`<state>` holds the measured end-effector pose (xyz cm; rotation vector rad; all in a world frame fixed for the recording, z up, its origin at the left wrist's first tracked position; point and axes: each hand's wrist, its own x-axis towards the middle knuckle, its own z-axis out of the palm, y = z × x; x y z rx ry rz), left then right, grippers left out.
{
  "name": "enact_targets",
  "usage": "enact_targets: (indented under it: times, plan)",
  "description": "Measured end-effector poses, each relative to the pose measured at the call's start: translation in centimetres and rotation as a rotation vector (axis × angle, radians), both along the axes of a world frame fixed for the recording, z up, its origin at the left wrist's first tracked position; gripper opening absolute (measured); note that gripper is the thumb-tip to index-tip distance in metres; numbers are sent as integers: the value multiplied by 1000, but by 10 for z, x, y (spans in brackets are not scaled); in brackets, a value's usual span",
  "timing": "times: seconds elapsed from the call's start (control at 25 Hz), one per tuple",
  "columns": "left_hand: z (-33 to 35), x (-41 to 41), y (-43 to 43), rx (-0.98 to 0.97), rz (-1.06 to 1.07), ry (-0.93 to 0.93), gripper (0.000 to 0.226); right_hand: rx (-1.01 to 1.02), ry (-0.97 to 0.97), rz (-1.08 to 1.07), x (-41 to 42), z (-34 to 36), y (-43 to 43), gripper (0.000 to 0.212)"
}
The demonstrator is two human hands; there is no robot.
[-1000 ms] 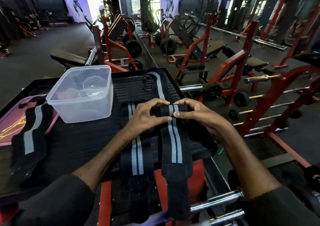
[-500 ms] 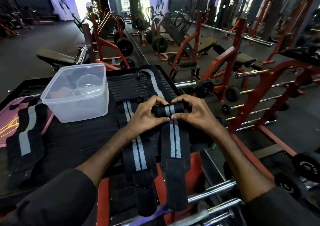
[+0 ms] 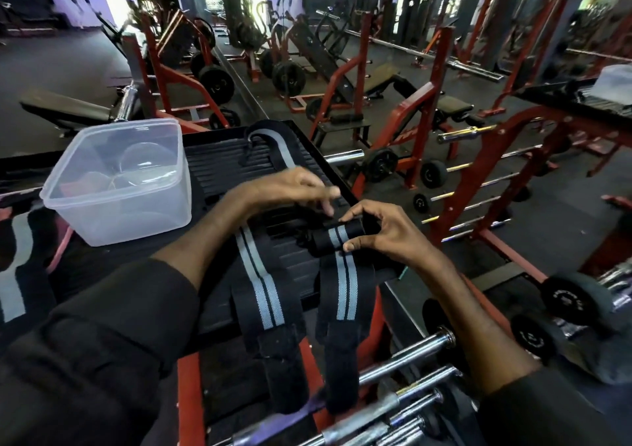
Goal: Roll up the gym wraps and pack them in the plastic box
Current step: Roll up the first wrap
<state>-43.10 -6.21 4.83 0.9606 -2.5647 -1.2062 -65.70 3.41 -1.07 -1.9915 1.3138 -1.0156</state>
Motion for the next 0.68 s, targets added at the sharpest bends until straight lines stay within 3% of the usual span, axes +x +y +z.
enact_targets:
  times: [0.08, 0.2, 0.32, 0.52, 0.6, 0.68]
  plan:
    - [-3, -12, -10, -66, 4, -47, 36, 12, 8, -25, 0, 0, 4, 44]
    - [-44, -24, -14, -285, -10, -442, 47, -16, 149, 12, 4, 3, 8, 46]
    - [-57, -36, -8, -391, 35, -554, 56, -94, 273, 13, 10, 4, 11, 45]
    - [-48, -36, -4, -346, 35, -712, 67, -162, 198, -64, 9, 5, 32, 47]
    - [-48, -32, 6, -388, 23, -646, 65, -153, 97, -80, 10, 11, 38, 48]
    - [-41, -23, 18, -302, 69, -320, 53, -112, -12, -80, 10, 17, 37, 48]
